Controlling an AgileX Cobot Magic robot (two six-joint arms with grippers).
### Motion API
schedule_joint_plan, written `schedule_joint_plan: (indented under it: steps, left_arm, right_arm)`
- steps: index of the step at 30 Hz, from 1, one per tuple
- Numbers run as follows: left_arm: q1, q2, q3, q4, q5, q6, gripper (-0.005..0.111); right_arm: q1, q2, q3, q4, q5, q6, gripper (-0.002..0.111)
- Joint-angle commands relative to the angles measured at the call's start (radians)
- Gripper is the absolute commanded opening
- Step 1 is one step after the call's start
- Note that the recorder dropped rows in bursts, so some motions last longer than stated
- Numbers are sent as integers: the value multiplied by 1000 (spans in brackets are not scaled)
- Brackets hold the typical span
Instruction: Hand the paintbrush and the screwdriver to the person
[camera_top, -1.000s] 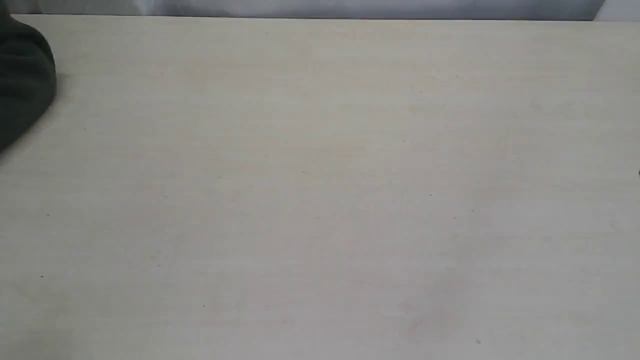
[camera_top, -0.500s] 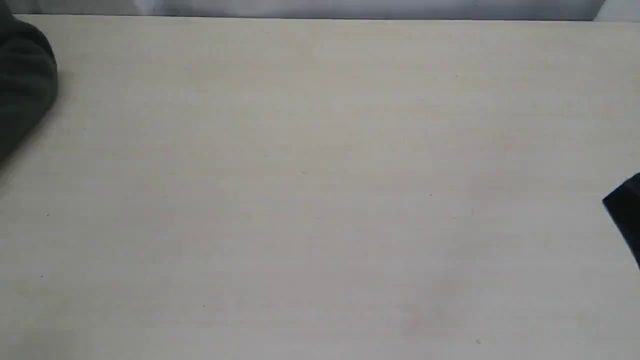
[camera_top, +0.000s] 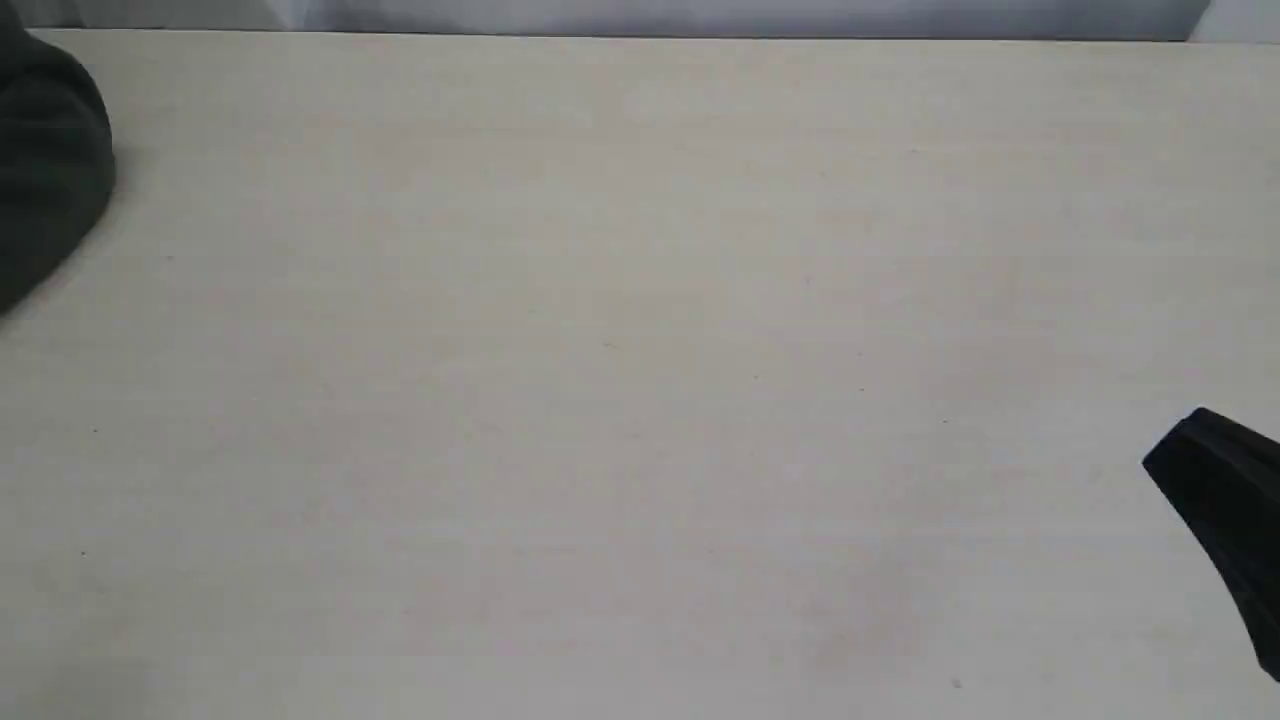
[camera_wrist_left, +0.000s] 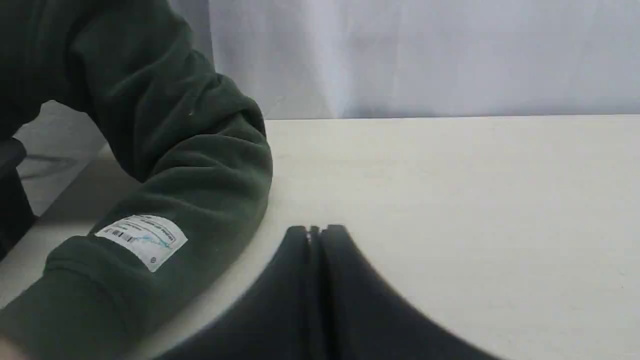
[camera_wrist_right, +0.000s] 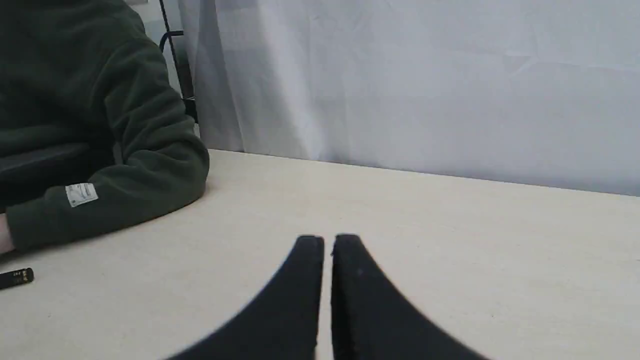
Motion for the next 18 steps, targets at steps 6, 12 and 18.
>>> schedule_joint_plan:
  steps: [6,12,18]
  left_arm:
    - [-8,-2,2,-3,-10,-2,0]
    - [-8,-2,2,-3,-13,-2,0]
    - [-8,-2,2,-1,-11,-2,0]
  right_arm:
    - [-4,-6,3,6,4,13,4]
    - [-4,-6,3,2,6,5,4]
    - [-8,-6,3,-41,6,-36,4]
